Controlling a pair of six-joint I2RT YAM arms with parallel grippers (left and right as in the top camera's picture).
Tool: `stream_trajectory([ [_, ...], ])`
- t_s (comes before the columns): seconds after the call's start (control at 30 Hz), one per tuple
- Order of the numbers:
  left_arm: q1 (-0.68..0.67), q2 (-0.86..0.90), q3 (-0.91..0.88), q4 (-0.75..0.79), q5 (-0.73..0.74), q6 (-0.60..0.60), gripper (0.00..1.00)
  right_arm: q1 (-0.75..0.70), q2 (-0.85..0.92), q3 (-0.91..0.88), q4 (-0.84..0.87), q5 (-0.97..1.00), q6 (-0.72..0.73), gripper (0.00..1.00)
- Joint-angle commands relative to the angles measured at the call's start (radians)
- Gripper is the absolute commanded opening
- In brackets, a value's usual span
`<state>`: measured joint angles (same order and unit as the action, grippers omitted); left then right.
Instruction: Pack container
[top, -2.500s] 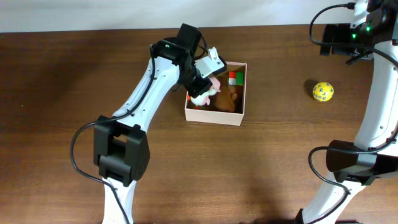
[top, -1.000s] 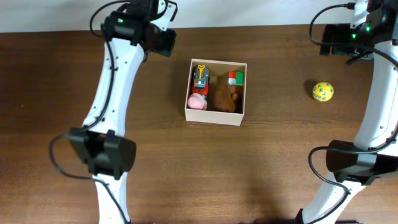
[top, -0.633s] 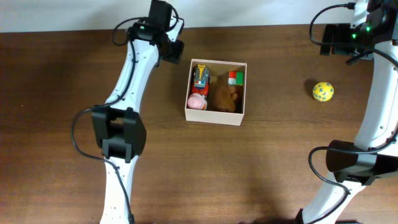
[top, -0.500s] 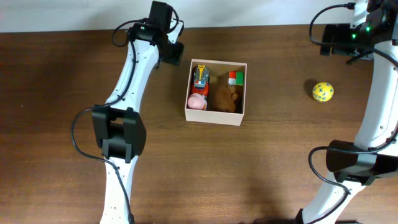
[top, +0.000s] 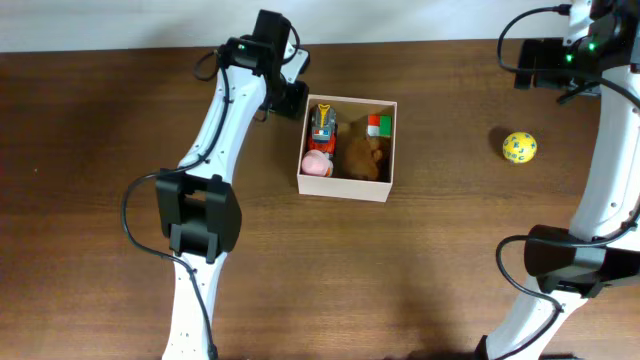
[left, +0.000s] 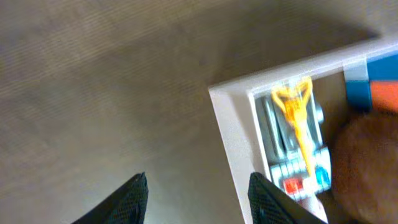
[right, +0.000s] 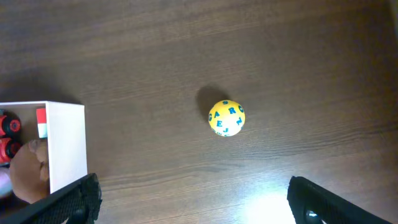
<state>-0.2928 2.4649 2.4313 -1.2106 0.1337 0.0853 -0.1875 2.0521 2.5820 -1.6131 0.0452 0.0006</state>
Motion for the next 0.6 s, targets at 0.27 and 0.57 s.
stream_trajectory([
  [0.27,-0.038,-0.011,0.006,-0.121,0.021,-0.006,0.55,-0.003,0.002,0.006,0.001,0.009,0.008,0.99],
  [0.57,-0.087,-0.011,0.006,-0.161,0.118,-0.006,0.55,-0.003,0.002,0.006,0.001,0.009,0.008,0.99],
])
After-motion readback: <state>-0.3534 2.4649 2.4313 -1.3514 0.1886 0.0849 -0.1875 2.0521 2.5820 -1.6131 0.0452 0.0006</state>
